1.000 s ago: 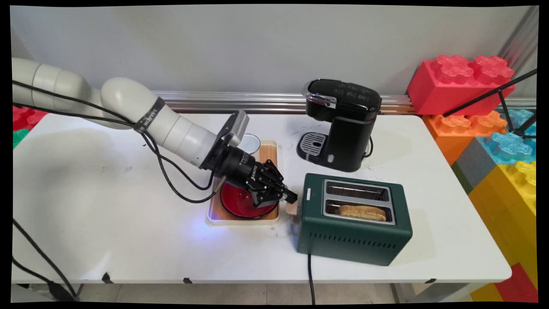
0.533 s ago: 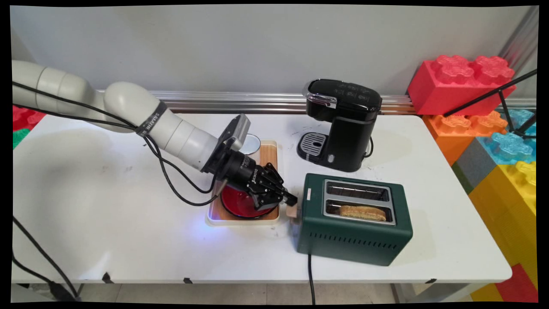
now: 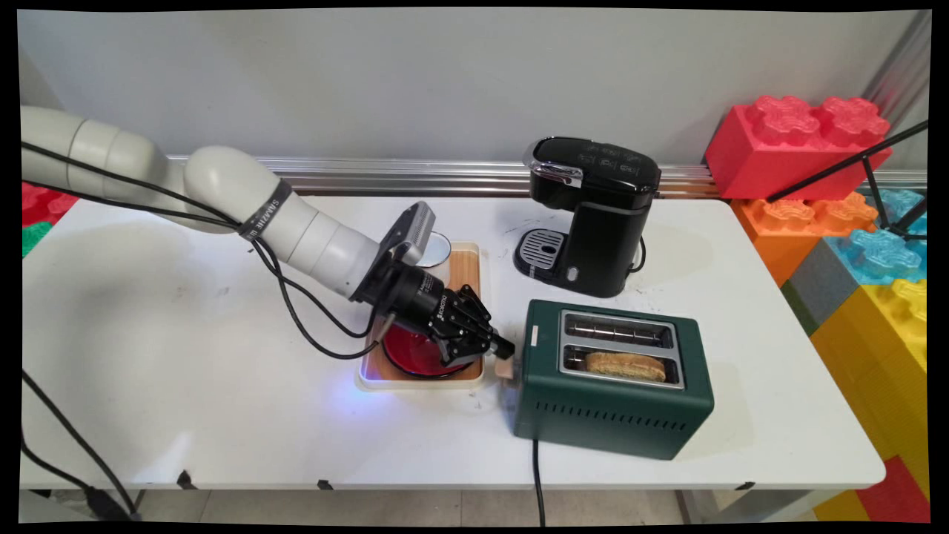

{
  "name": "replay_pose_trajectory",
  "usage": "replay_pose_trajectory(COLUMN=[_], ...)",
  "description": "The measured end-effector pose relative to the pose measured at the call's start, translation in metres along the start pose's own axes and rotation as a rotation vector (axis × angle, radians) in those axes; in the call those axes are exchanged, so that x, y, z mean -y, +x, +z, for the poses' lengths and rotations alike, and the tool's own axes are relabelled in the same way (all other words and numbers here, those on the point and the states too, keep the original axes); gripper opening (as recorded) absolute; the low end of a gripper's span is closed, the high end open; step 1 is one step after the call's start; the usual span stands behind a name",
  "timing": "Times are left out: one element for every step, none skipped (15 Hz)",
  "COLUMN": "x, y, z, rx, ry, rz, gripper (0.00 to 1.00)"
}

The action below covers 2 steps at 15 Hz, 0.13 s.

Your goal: Press the toaster switch

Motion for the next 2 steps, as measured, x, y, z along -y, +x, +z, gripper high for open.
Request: replay_pose_trajectory(x=[-0.0001, -0.0001], y=[-0.0001, -0.0002], z=[0.0002, 0.0003], rx=[0.0, 0.0], ry=[0.0, 0.001], rz=[0.0, -0.001], gripper=[0.0, 0.0])
